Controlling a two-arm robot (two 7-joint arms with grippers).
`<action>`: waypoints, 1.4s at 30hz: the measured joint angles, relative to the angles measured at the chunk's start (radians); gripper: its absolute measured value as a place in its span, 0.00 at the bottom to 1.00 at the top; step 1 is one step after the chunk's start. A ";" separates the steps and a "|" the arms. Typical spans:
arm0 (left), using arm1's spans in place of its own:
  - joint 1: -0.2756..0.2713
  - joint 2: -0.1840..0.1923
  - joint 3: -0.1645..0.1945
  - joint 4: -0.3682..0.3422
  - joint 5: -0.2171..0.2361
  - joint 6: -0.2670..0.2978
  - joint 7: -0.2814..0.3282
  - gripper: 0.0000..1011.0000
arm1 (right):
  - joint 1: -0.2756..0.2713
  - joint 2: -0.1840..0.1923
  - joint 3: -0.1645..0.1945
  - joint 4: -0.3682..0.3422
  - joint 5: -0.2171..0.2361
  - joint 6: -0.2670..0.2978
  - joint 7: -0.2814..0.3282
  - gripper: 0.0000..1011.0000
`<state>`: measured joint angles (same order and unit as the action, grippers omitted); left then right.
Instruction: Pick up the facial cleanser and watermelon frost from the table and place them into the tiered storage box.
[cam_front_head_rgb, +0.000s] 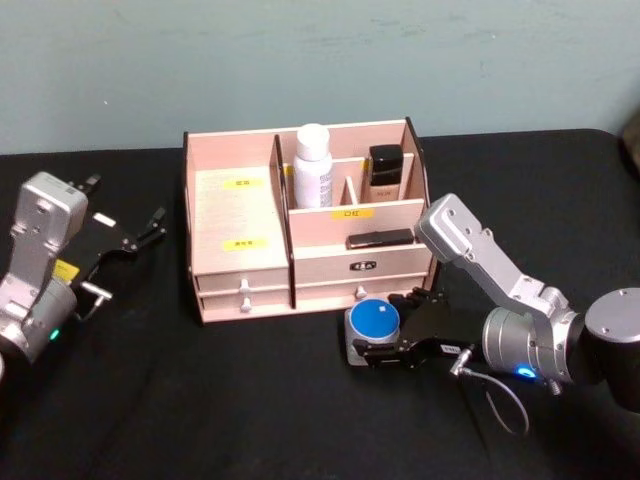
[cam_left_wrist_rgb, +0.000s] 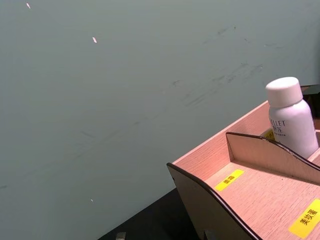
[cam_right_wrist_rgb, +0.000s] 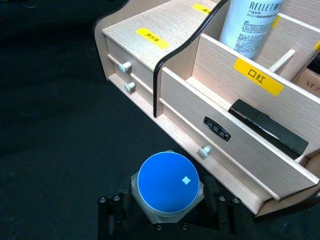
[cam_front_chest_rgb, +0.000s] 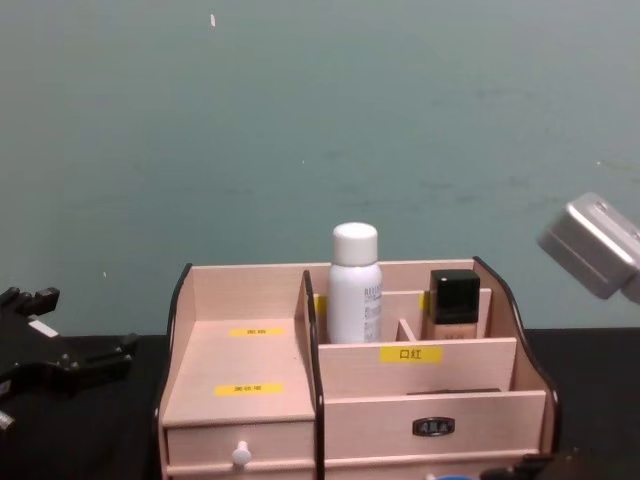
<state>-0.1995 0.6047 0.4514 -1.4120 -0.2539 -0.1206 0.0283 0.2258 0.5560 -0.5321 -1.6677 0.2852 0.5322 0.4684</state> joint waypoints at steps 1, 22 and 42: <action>0.000 0.000 0.000 0.000 0.000 0.000 0.000 1.00 | 0.000 0.000 0.000 0.000 0.000 0.000 0.000 0.88; 0.000 0.000 0.000 0.000 0.000 0.000 0.000 1.00 | -0.002 0.000 0.002 -0.001 0.003 0.001 -0.001 0.71; 0.000 0.000 0.000 0.000 0.000 0.000 0.000 1.00 | -0.004 0.003 0.017 -0.029 0.019 0.000 0.006 0.71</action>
<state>-0.1995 0.6047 0.4514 -1.4120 -0.2539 -0.1206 0.0283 0.2214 0.5590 -0.5152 -1.6964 0.3038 0.5324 0.4748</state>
